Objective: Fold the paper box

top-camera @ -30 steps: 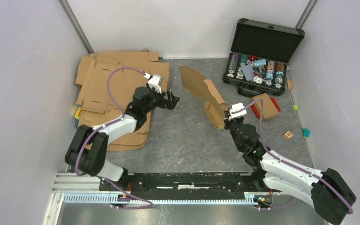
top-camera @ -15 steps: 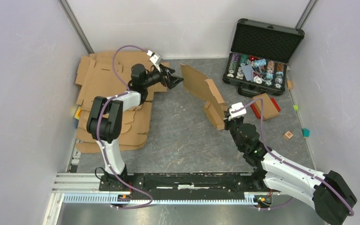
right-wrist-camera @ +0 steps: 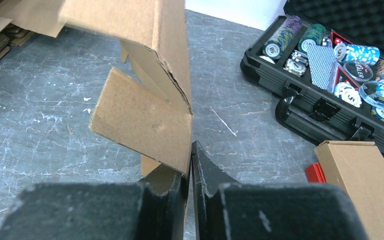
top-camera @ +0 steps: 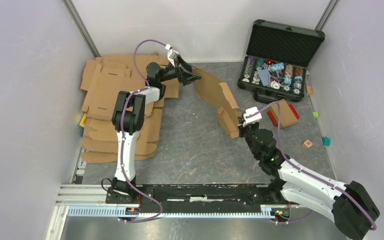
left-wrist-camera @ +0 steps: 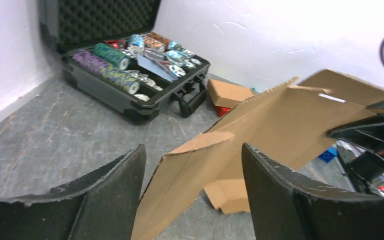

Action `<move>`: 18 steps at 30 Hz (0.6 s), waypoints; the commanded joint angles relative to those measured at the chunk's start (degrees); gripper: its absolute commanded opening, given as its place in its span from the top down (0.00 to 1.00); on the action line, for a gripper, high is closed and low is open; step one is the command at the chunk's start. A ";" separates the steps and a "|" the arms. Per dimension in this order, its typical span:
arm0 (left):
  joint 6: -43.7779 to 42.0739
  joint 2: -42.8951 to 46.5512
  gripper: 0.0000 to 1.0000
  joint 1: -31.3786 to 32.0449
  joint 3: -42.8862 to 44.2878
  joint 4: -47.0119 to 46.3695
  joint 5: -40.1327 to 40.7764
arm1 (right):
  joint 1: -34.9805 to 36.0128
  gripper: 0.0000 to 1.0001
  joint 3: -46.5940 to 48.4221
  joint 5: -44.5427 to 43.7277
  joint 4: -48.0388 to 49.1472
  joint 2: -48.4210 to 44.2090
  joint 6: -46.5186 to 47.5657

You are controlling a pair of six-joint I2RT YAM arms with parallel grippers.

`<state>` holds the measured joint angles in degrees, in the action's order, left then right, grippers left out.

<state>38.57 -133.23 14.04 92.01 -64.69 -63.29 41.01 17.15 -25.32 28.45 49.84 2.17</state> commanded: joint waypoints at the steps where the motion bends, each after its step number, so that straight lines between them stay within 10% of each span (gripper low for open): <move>1: 10.22 -0.42 0.35 0.50 1.36 -10.19 -4.71 | -0.85 0.88 1.89 1.75 0.82 0.66 -1.17; 8: 0.34 7.79 0.67 0.54 -9.55 -3.38 -2.05 | -1.62 0.88 2.71 2.41 0.30 1.41 -1.72; 11: -9.14 13.76 0.97 0.55 -15.68 6.79 1.84 | -1.69 0.91 3.14 3.49 0.70 1.66 -2.11; 18: -12.94 29.76 0.98 1.48 -34.85 5.85 13.53 | -1.73 0.91 8.78 3.04 -0.82 7.19 -1.94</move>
<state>29.76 -111.74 15.16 63.35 -60.80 -58.61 39.24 21.32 -23.14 28.67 53.89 0.25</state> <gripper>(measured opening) 0.046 0.098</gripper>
